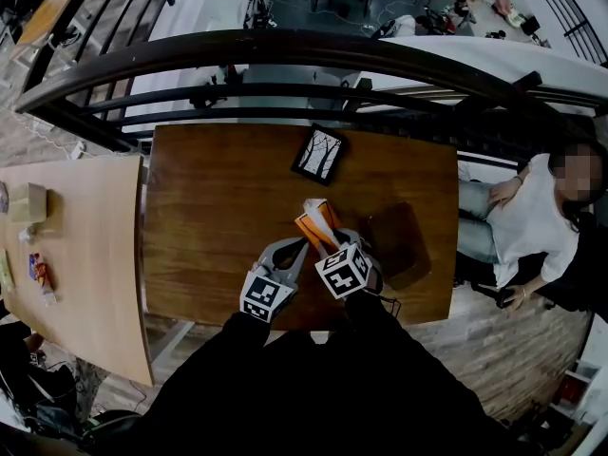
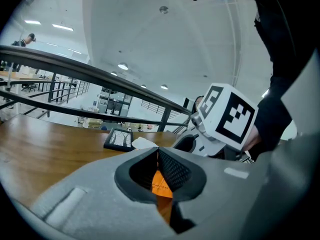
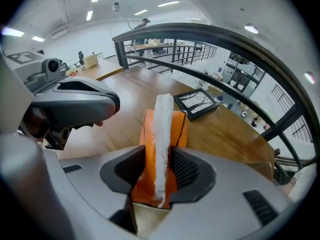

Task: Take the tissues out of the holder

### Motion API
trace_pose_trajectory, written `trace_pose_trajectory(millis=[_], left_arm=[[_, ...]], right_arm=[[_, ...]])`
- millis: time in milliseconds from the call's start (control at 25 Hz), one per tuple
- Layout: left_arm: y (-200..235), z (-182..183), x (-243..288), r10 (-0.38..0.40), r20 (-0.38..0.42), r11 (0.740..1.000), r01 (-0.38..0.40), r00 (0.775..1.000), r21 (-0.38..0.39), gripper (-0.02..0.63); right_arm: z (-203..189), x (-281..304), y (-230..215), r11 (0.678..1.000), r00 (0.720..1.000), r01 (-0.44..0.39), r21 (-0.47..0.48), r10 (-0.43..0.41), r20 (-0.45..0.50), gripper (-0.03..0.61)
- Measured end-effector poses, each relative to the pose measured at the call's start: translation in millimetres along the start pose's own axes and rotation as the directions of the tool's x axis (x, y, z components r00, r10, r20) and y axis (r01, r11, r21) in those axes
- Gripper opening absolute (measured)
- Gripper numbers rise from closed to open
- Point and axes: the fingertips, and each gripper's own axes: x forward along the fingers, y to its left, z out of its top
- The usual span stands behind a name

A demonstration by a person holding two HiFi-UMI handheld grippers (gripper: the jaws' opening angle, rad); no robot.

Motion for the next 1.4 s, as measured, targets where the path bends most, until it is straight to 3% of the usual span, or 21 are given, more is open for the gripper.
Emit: trace_pose_trajectory(millis=[640, 1080, 1240, 1400], left_arm=[[0, -5, -4, 0.005, -0.033, 1.000, -0.005, 0.999, -0.005, 0.009], [-12, 6, -6, -0.032, -0.024, 0.999, 0.032, 0.999, -0.005, 0.009], [-24, 20, -12, -0.047, -0.023, 0.999, 0.048, 0.999, 0.019, 0.009], [-49, 43, -21, -0.106, -0.010, 0.994, 0.106, 0.994, 0.030, 0.009]], right_arm=[[-4, 5, 10, 0.999, 0.998, -0.050, -0.010, 0.050, -0.023, 0.188], [15, -37, 7, 0.992, 0.990, -0.121, 0.032, 0.118, 0.080, 0.206], [26, -68, 7, 0.985, 0.964, -0.172, 0.015, 0.165, 0.209, 0.206], [33, -109, 12, 0.968, 0.903, -0.249, -0.022, 0.240, 0.356, 0.204]])
